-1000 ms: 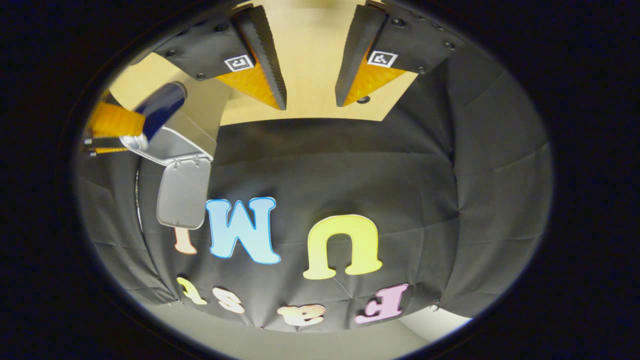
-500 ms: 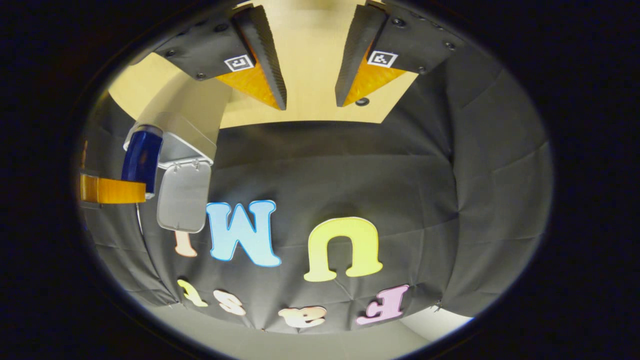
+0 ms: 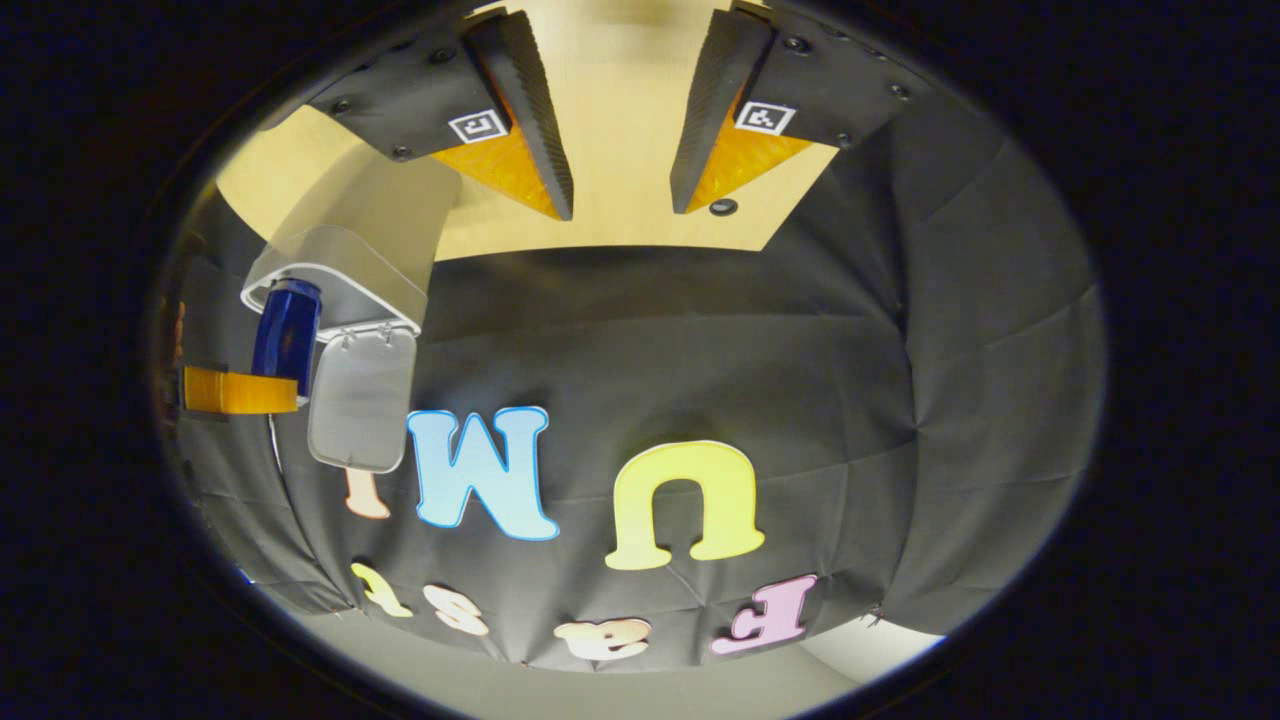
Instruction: Press the lid of the desktop garbage bin to open it, pick up the crumpled paper on the desktop and throw it into the bin, then pick up the pop can on the desktop and drop it into the bin, and finally close the garbage bin lid.
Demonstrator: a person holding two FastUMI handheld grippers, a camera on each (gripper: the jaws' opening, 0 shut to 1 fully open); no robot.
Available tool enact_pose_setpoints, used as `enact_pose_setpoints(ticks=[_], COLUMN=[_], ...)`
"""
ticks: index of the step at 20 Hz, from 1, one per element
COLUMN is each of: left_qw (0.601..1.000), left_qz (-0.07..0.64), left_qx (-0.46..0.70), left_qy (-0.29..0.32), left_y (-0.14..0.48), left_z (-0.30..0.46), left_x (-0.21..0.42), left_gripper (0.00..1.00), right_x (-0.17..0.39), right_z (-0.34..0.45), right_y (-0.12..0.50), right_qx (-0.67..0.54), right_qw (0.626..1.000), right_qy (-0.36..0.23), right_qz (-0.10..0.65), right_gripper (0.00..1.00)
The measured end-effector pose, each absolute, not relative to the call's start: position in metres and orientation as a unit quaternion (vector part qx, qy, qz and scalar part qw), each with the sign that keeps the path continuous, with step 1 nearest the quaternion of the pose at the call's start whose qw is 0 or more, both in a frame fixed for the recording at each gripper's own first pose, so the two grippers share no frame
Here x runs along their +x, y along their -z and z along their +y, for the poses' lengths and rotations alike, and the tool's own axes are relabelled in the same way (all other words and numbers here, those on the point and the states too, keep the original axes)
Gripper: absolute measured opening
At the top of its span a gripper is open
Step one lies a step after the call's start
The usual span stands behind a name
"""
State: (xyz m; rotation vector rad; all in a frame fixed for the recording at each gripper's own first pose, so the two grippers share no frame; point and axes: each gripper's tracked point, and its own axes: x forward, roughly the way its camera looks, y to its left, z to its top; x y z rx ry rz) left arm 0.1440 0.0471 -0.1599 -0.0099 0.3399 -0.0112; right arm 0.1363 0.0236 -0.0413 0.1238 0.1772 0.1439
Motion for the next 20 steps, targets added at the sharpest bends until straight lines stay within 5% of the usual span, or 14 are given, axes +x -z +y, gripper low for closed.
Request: enact_pose_setpoints(ticks=[15,20], left_qw=[0.984,0.984], left_qz=[0.18,0.18], left_qx=[-0.011,-0.008], left_qy=[-0.009,-0.004], left_y=[0.169,0.165], left_z=[0.059,0.055], left_x=[0.147,0.146], left_gripper=[0.68,0.68], right_x=[0.16,0.156], right_z=[0.025,0.021], right_y=[0.073,0.072], right_qx=[0.063,0.055], right_qw=[0.986,0.987], right_qy=[-0.069,-0.068], right_qz=[0.135,0.136], right_gripper=[0.85,0.95])
